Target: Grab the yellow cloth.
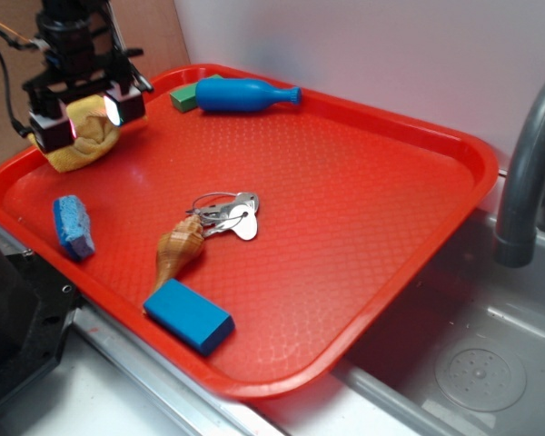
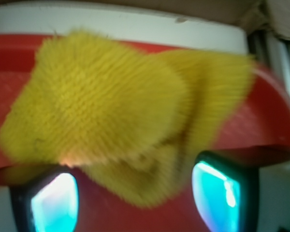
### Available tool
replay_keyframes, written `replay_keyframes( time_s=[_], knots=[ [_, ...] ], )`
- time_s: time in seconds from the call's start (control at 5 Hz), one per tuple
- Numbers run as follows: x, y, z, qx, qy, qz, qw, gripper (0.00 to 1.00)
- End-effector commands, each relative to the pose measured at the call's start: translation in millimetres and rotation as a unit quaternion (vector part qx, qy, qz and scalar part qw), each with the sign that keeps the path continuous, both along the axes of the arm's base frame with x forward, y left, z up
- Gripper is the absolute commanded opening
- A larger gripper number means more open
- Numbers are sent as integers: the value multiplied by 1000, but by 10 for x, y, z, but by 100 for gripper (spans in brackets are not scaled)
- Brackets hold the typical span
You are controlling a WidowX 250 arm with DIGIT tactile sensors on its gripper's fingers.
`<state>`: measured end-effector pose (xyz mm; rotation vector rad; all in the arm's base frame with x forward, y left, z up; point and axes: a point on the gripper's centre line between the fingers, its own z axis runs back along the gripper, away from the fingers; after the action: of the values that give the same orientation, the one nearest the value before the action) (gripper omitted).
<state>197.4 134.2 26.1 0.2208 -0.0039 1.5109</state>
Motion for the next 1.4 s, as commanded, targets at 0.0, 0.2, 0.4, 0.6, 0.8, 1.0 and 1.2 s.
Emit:
replay_keyframes(
  time_s=[0.0,0.2,0.4,0.6,0.8,1.0,1.2],
  knots=[
    [-216,74,72,19,-23,2,1000,0],
    [-257,38,238,16,-39,-33,999,0],
    [-206,-243,731,19,-59,-157,986,0],
    [-231,-694,1235,0,-76,-278,958,0],
    [-301,-1152,1687,-17,-45,-395,918,0],
    [-287,-1541,1779,-10,-24,-507,862,0],
    [-177,-1584,1800,-41,-36,-609,791,0]
  ],
)
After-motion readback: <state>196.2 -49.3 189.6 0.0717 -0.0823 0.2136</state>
